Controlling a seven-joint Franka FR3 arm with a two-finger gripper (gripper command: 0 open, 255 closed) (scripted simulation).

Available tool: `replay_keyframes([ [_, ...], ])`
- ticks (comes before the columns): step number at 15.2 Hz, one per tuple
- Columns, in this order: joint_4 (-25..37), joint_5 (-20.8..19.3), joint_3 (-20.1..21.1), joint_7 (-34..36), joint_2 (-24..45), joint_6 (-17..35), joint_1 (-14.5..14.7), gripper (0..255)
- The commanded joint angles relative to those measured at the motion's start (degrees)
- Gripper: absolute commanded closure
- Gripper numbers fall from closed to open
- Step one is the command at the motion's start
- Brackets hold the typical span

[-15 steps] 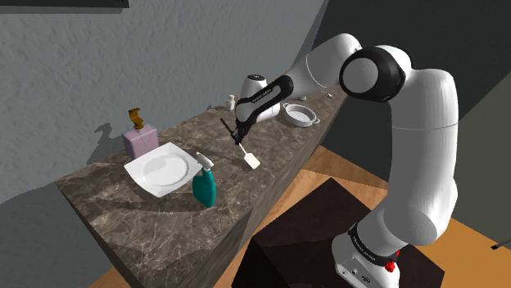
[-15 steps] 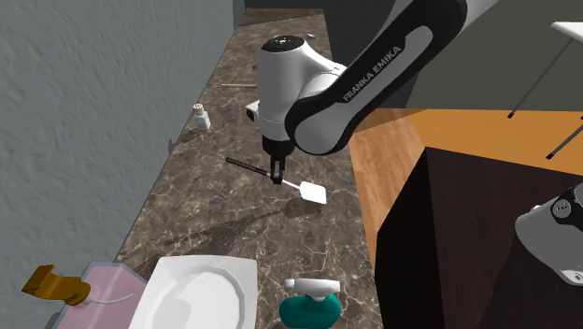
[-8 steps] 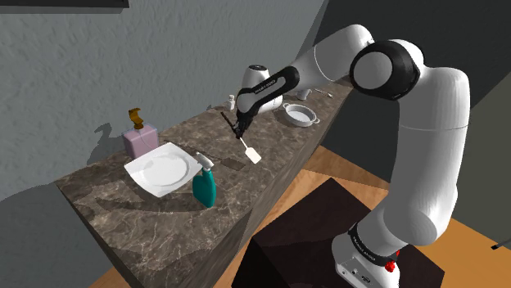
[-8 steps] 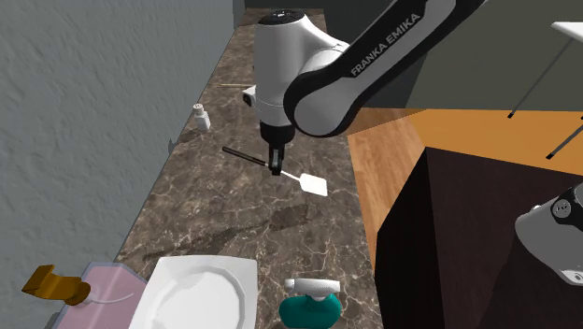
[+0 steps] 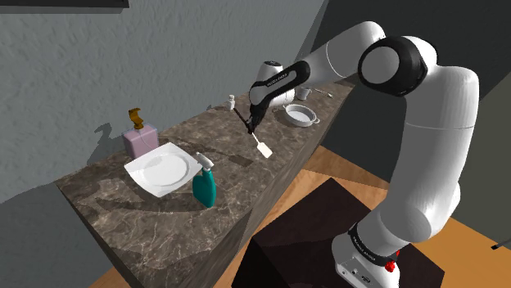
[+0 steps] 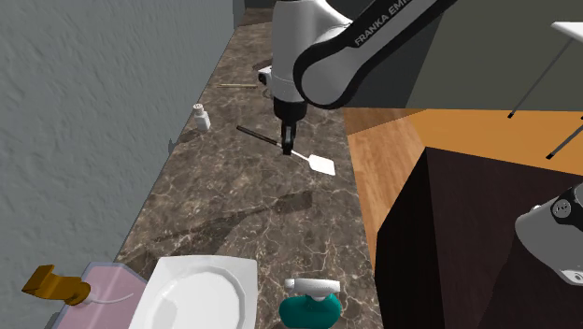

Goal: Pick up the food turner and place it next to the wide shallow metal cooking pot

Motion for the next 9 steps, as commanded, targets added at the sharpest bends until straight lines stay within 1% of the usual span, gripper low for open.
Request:
replay_keyframes([
  [1, -0.44, 0.47, -0.28, -2.85, -0.21, 0.14, -2.17, 255],
  [9, 1.25, 2.27, -1.47, -13.71, 0.70, -0.95, -10.62, 255],
])
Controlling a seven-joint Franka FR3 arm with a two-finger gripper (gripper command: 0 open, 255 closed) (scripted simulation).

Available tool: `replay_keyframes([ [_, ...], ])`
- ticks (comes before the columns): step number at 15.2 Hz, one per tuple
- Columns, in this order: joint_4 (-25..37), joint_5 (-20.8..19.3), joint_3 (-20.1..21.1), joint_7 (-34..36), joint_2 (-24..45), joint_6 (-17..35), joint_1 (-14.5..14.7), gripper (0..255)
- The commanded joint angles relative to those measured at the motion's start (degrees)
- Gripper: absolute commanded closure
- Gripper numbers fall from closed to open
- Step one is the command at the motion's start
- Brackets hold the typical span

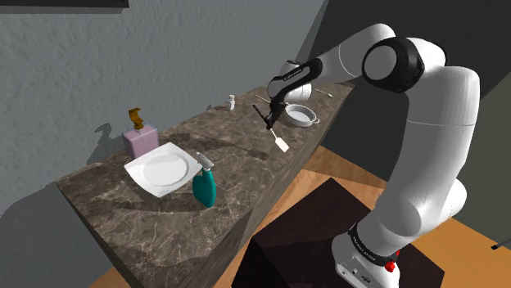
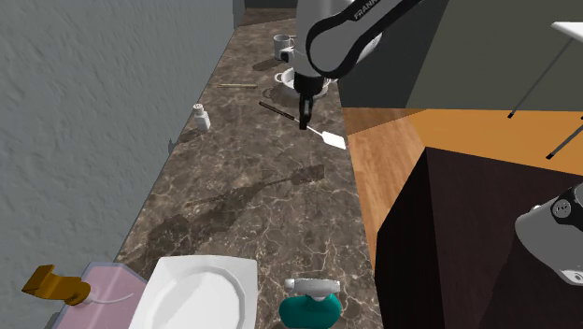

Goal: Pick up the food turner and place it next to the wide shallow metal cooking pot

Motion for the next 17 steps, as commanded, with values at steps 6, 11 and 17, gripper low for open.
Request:
replay_keyframes([
  [6, 3.98, 1.48, -1.05, -9.65, 2.37, -2.00, -7.66, 255],
  [11, 7.43, 2.12, -1.42, -13.78, 5.40, -2.61, -11.08, 255],
  [17, 7.78, 2.39, -1.20, -14.08, 8.78, 0.41, -11.22, 255],
])
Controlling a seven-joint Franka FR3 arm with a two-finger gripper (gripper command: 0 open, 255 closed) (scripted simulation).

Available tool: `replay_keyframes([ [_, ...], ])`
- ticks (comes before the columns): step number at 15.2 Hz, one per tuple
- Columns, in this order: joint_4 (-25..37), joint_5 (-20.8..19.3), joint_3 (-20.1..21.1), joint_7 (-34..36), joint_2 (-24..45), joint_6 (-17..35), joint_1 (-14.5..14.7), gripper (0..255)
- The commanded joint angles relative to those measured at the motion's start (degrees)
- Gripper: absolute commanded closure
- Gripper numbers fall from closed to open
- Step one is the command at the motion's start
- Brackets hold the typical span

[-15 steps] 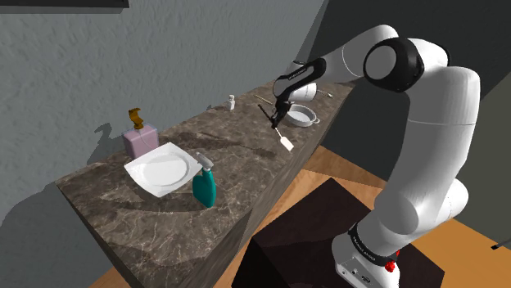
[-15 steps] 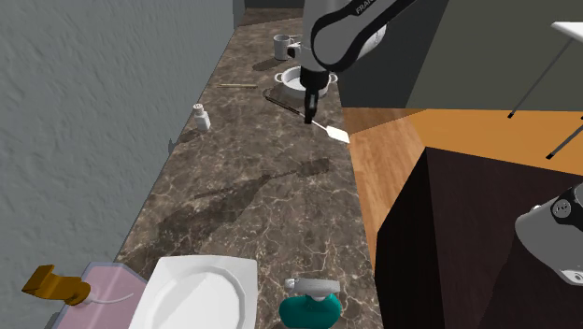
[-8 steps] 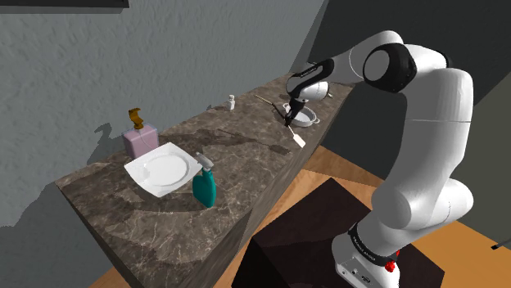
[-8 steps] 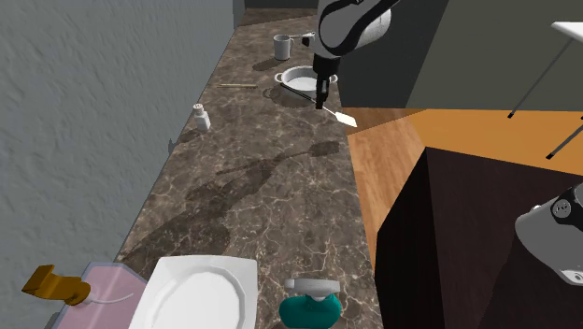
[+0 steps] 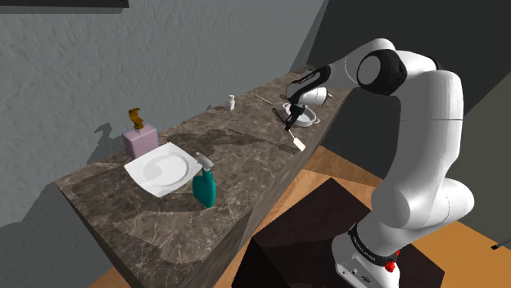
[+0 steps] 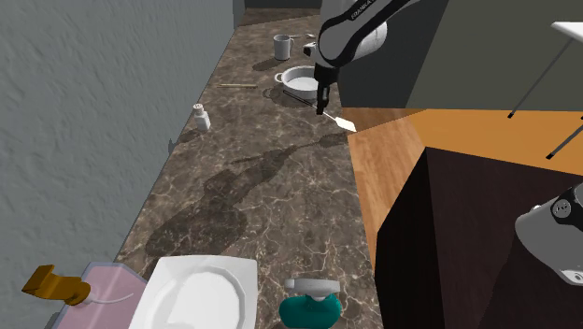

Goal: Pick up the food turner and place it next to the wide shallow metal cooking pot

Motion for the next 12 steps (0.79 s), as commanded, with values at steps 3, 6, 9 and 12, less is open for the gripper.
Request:
replay_keyframes([
  [3, 0.53, 0.17, 0.15, -0.26, 2.35, 1.84, -0.15, 255],
  [6, 0.98, 0.29, 0.26, -0.39, 4.18, 3.22, -0.23, 255],
  [9, 1.58, 0.40, 0.38, -0.53, 6.08, 4.53, -0.31, 255],
  [12, 2.33, 0.50, 0.51, -0.66, 8.14, 5.84, -0.39, 255],
])
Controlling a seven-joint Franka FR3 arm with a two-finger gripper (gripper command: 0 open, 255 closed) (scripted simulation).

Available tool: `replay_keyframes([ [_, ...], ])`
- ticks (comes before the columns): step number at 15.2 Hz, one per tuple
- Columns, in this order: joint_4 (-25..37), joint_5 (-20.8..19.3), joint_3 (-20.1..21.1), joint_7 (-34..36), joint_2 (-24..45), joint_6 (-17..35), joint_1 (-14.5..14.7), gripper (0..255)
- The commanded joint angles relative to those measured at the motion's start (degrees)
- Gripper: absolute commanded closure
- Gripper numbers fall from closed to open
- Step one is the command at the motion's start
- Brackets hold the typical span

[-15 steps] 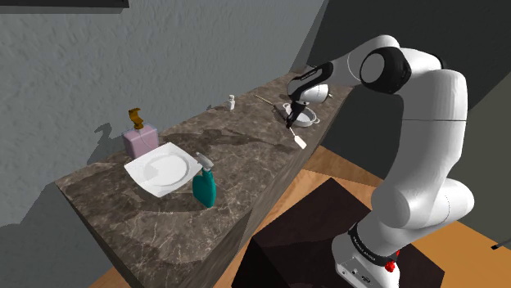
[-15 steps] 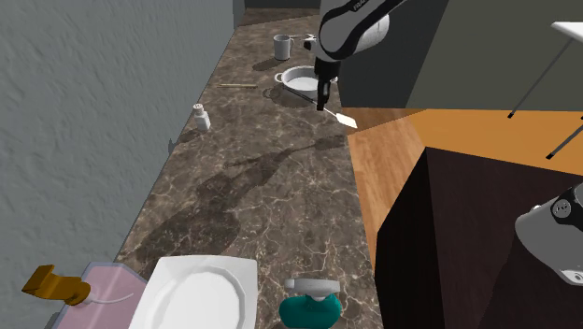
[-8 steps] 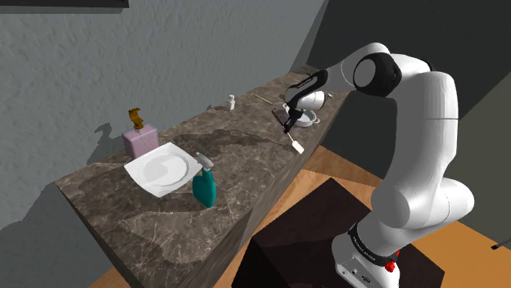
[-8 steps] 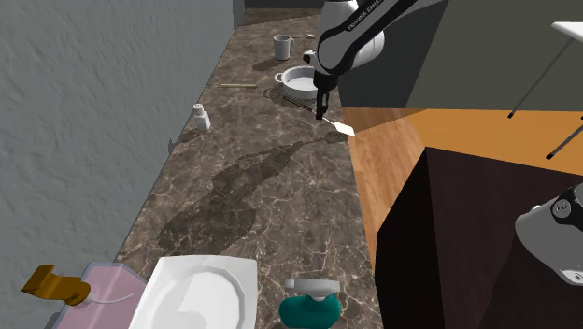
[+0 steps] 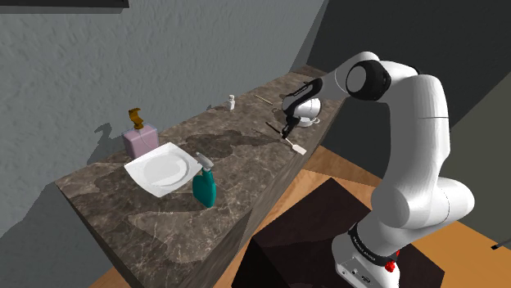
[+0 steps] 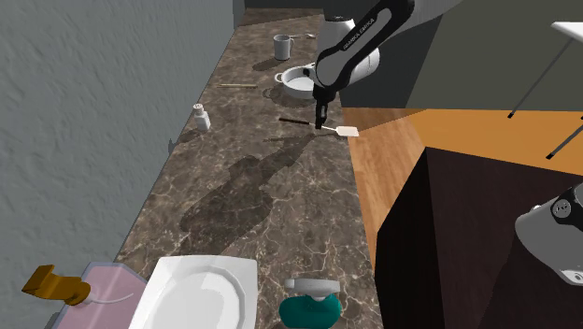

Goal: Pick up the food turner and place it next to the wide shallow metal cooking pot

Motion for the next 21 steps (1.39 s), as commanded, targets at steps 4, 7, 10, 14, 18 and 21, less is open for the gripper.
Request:
replay_keyframes([
  [4, 0.24, 0.03, 0.04, 0.00, 0.59, 0.38, 0.01, 255],
  [7, 0.23, 0.03, 0.04, 0.00, 0.59, 0.37, 0.01, 255],
  [10, 0.23, 0.03, 0.04, 0.00, 0.59, 0.37, 0.01, 0],
  [14, 0.23, 0.03, 0.04, 0.00, 0.59, 0.37, 0.01, 0],
  [18, -2.24, -0.27, -0.33, 0.18, -5.72, -3.47, 0.07, 0],
  [21, -2.24, -0.27, -0.33, 0.18, -5.72, -3.47, 0.07, 0],
])
